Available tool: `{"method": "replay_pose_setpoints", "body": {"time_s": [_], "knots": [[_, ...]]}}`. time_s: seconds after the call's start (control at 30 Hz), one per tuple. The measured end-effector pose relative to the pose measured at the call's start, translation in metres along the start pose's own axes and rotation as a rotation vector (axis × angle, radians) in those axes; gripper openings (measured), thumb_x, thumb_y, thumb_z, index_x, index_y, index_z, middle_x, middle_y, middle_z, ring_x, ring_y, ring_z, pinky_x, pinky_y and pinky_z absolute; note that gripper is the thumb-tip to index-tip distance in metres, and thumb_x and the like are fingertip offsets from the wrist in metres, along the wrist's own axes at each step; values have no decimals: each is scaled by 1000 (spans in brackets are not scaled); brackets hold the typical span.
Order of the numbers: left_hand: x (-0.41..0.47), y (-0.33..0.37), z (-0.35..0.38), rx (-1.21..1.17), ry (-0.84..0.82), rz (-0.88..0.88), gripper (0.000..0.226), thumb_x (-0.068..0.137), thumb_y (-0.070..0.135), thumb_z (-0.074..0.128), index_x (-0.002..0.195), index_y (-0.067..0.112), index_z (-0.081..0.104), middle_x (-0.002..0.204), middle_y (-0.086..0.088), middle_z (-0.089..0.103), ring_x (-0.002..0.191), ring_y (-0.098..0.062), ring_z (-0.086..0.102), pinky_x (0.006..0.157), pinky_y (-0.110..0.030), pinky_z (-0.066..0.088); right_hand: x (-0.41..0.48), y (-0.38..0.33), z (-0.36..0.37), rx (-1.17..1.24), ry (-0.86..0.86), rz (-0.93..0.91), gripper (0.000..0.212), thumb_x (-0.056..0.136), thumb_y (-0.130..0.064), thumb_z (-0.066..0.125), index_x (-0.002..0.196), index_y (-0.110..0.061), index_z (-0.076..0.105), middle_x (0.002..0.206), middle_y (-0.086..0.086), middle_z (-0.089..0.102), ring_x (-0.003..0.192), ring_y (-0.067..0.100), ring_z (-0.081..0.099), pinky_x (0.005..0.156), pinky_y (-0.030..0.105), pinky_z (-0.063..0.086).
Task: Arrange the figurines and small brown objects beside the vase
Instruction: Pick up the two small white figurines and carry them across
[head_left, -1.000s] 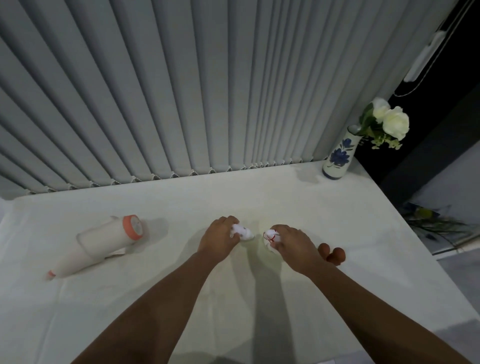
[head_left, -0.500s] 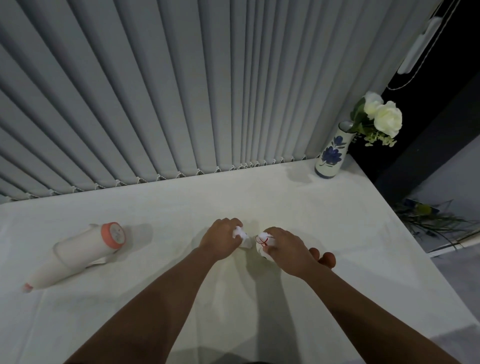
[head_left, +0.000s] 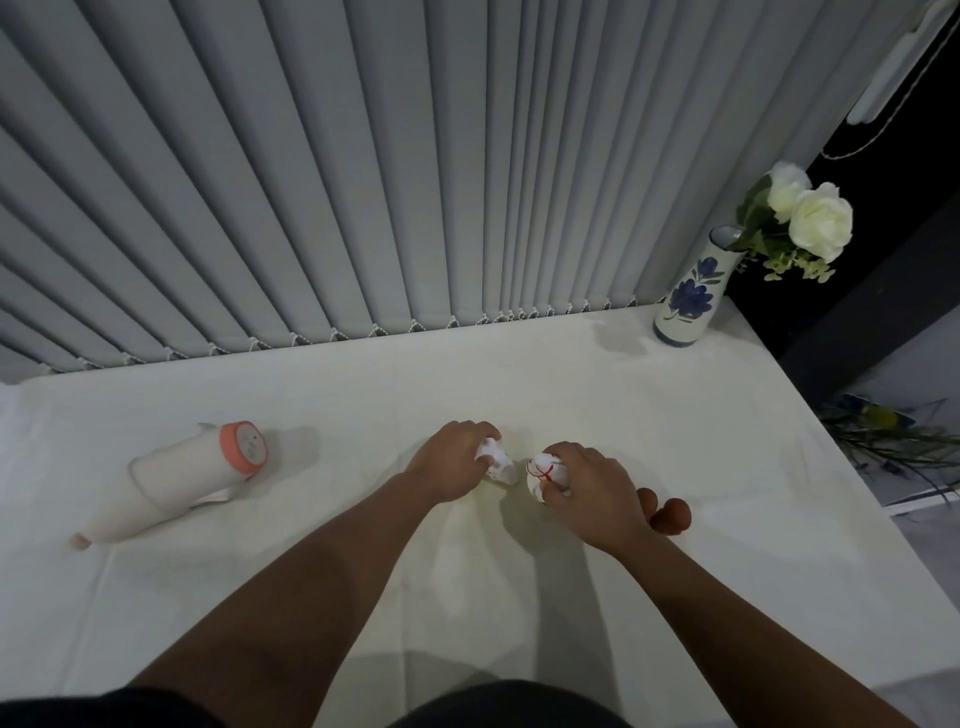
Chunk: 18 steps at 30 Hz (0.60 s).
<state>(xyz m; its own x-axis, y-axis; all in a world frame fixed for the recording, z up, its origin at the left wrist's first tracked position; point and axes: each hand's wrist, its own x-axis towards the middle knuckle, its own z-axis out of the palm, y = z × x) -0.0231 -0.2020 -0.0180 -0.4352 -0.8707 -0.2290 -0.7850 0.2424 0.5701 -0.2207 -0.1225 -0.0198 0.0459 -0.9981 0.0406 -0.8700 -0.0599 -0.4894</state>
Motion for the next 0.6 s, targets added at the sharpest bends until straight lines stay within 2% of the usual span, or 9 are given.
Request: {"method": "replay_pose_setpoints", "body": {"time_s": [0.6], "knots": [[-6, -3, 7, -32, 69, 40, 42, 88, 15, 57, 129, 17, 51, 127, -6, 56, 117, -25, 52, 99, -37, 43, -1, -1, 3, -11, 0, 37, 25, 84, -31, 59, 108, -22, 58, 103, -7, 67, 93, 22, 60, 84, 37, 45]]}}
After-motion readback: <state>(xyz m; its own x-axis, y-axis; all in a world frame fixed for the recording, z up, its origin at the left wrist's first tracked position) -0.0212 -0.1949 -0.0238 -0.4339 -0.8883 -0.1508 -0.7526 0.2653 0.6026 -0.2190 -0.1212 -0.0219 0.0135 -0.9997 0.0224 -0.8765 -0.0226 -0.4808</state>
